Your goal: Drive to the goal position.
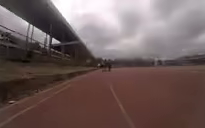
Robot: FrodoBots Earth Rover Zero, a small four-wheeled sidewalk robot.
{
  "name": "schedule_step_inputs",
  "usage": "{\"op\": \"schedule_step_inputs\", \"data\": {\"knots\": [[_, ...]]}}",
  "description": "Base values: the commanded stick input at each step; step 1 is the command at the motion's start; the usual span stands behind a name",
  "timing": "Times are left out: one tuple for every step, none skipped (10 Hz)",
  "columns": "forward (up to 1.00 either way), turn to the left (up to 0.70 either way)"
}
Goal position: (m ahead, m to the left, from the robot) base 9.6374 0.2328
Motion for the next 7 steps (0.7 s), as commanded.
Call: {"op": "schedule_step_inputs", "data": {"knots": [[1.00,0.00],[1.00,0.00],[1.00,0.00],[1.00,0.00],[1.00,0.00],[1.00,0.00],[1.00,-0.13]]}}
